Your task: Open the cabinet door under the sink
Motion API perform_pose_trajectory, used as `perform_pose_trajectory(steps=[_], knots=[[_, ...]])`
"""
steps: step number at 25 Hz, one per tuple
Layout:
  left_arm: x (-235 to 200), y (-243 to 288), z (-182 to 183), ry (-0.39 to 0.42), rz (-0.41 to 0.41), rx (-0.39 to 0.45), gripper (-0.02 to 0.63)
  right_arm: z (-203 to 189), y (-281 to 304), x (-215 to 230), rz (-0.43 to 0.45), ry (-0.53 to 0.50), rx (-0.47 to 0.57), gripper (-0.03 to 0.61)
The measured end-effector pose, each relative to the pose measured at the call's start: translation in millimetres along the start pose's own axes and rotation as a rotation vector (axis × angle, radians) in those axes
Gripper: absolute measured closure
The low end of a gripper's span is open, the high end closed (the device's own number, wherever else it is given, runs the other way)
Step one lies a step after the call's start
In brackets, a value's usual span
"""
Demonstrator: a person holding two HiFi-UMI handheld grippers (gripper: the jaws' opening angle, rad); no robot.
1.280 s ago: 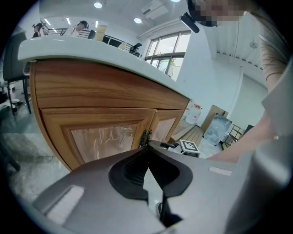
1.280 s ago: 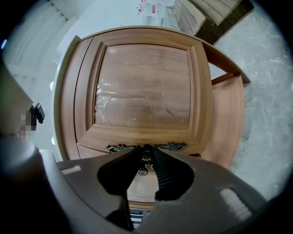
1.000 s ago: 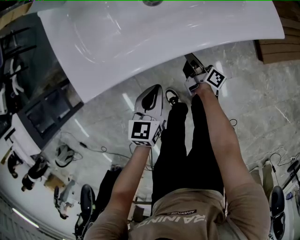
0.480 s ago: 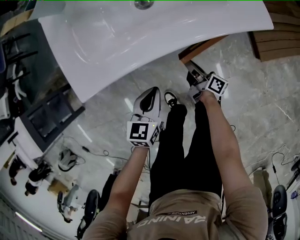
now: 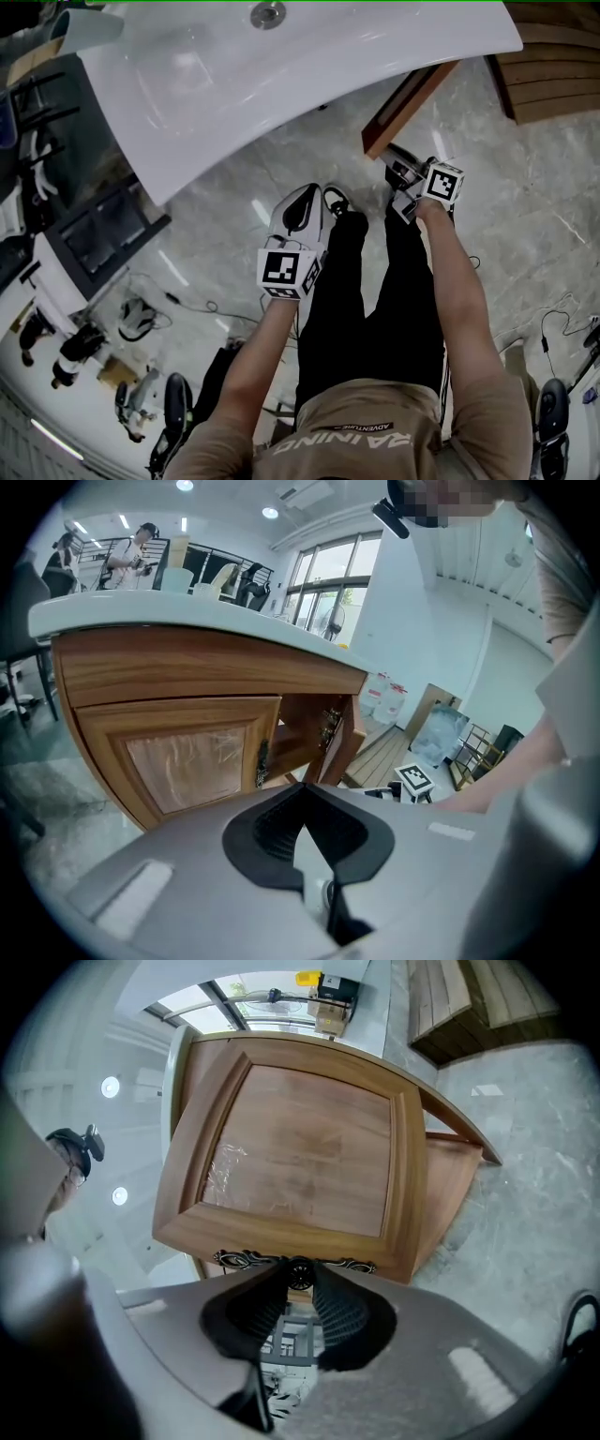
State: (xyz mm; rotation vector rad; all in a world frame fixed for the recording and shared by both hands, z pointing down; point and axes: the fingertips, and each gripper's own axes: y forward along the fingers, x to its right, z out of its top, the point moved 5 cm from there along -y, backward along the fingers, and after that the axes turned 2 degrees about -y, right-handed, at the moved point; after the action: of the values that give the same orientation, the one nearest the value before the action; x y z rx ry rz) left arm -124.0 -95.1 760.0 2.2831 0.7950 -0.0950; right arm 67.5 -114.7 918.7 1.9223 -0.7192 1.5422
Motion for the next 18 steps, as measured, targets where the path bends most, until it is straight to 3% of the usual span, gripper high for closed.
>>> perform_pose_trajectory(steps=[4,9,18], knots=[[3,6,6,-0.010,0.025,0.007,0.595,1,-18,6,-0.019,-0.055,-0.052,0.494],[22,21,17,-0.003,0.030,0.012,0.595,1,-52,9,-0.001,-0.016,-0.096,0.494],[58,47,33,0.022,0.018,0.000,0.595,24,-107,19,-0.011,-0.085,-0.217,0.494]])
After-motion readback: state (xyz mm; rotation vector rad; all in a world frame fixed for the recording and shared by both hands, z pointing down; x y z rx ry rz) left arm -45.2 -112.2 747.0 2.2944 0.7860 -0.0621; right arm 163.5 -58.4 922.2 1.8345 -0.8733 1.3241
